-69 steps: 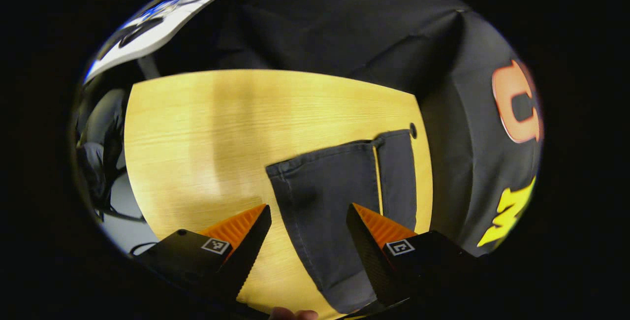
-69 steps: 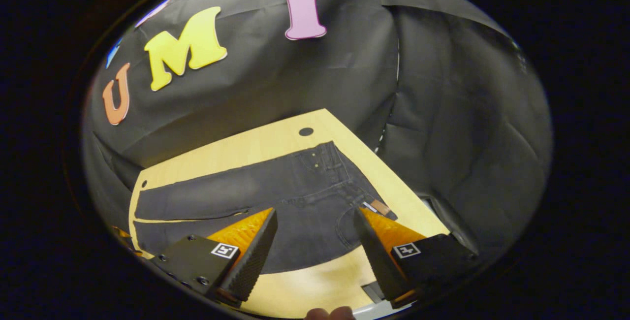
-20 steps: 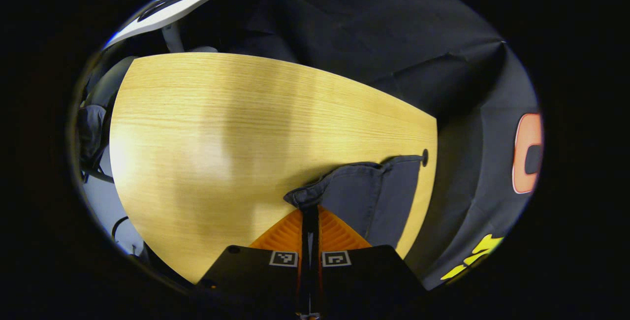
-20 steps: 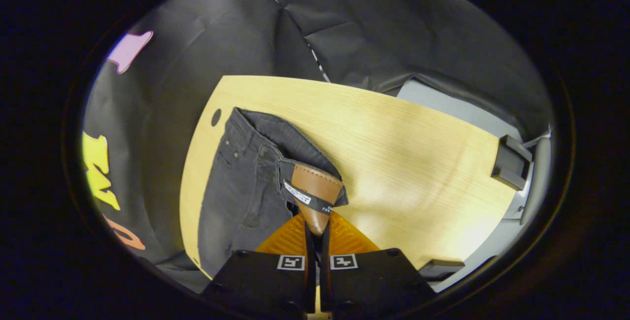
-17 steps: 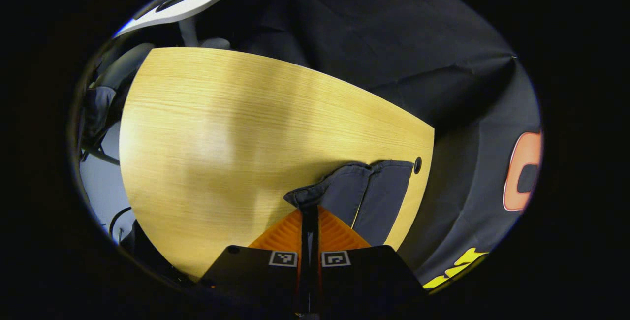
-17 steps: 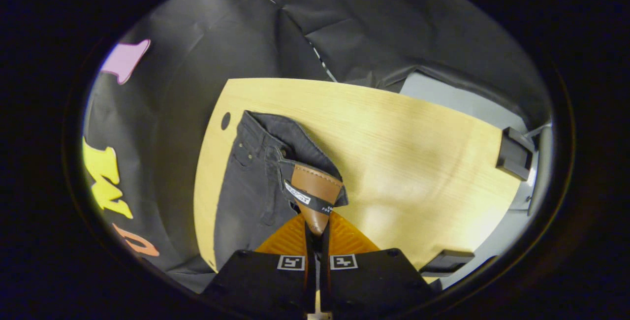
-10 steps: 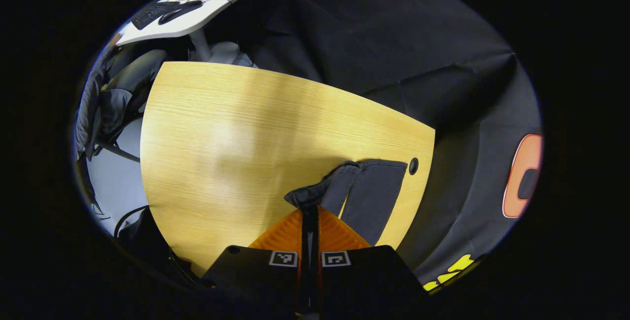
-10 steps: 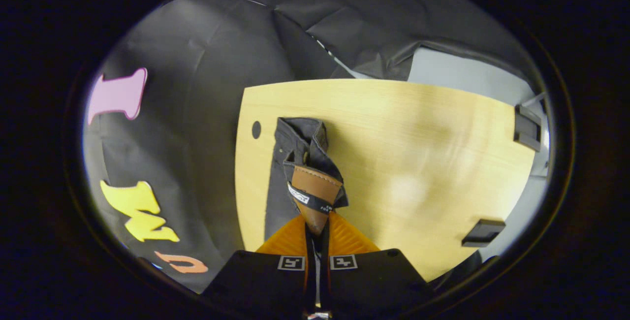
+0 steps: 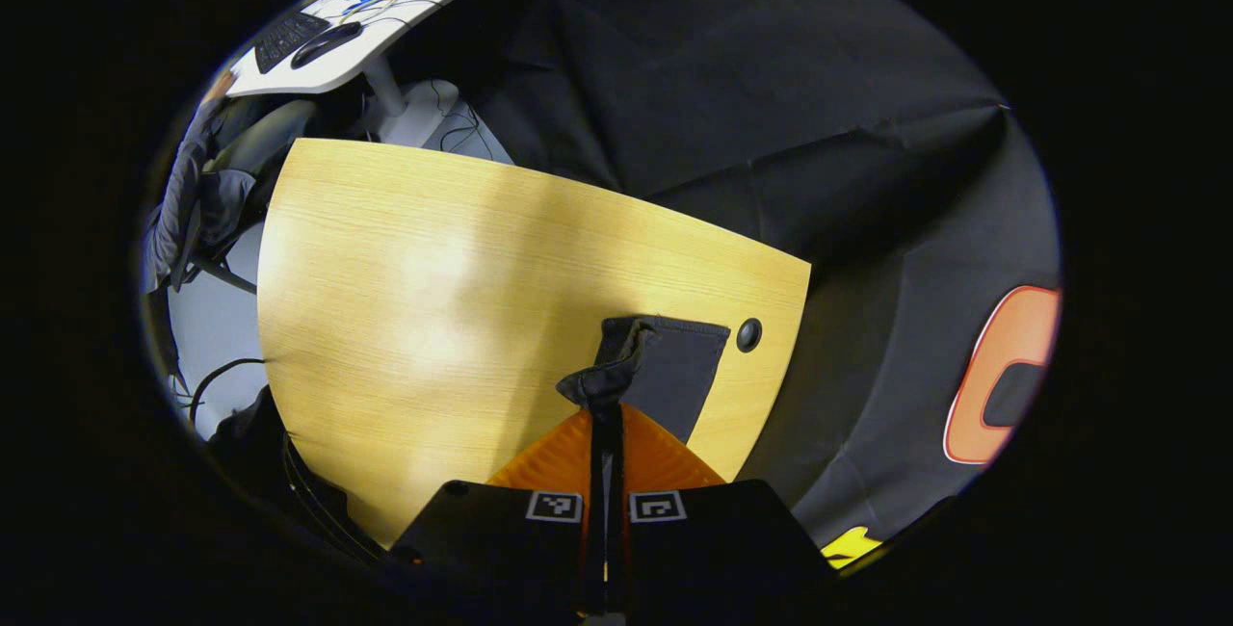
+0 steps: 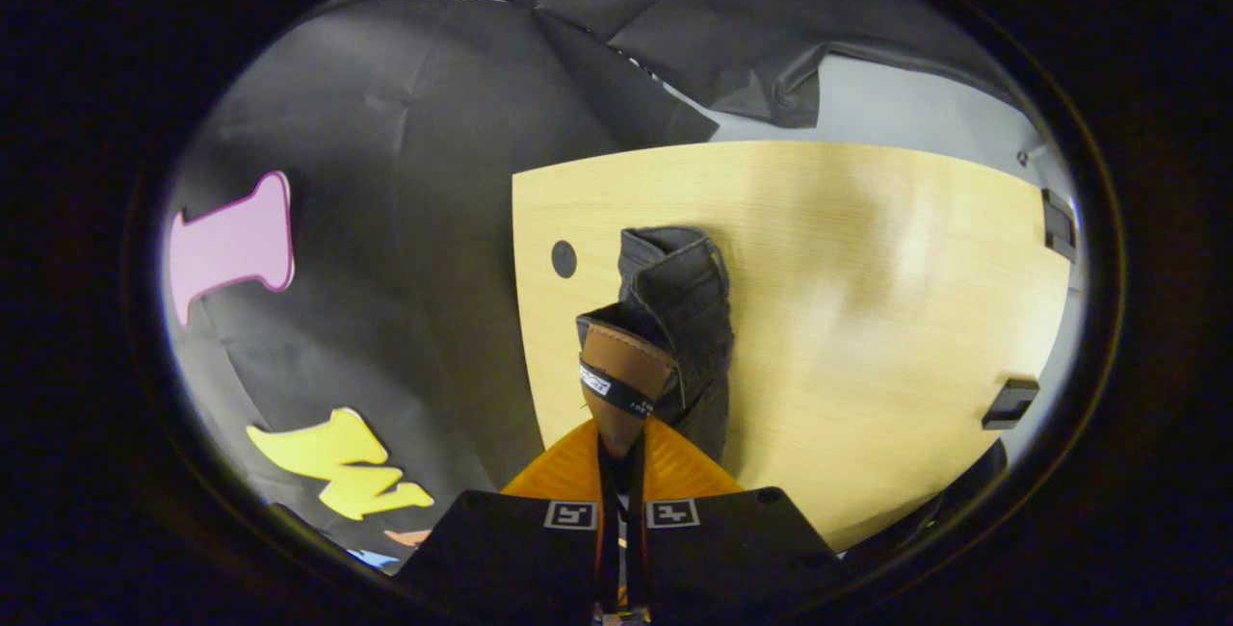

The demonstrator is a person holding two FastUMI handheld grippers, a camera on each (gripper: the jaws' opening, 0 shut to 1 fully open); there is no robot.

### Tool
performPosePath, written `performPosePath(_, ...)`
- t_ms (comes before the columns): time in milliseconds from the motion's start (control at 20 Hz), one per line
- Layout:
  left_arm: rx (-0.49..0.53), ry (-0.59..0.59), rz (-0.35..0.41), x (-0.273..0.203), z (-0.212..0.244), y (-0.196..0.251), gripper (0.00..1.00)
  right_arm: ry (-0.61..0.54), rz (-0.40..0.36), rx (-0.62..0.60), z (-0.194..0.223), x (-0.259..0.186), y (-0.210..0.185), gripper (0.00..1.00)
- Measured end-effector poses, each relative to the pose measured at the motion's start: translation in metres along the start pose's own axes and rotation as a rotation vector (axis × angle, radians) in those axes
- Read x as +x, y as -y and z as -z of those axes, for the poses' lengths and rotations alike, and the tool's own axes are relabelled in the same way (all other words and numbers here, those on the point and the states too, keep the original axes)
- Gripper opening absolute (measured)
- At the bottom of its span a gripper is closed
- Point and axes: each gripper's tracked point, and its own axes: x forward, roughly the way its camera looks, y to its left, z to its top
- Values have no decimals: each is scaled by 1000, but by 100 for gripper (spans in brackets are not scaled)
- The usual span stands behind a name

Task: Grasp the waist and the cuffs of the jeans and fold them to make the two legs overlap; first hold the waist and fold one-third of the jeans toward the cuffs, then hold the cuffs and fold the remaining one-third in the same direction to finish folding.

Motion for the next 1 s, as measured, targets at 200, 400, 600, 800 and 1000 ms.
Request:
performPosePath(200,-77,-20,-82,20,-1,17,5,-10,4,143,-15,30,-15,4)
performPosePath(400,-62,-32,-105,54,2,54,4,-14,6,176,-25,64,-34,4)
performPosePath(600,-10,-44,-101,105,11,86,5,5,16,182,-40,110,-39,4)
performPosePath(800,-19,-48,-121,160,13,95,6,15,19,229,-50,146,-37,0)
performPosePath(1000,-9,-40,-131,199,7,97,11,41,22,237,-57,168,-34,7)
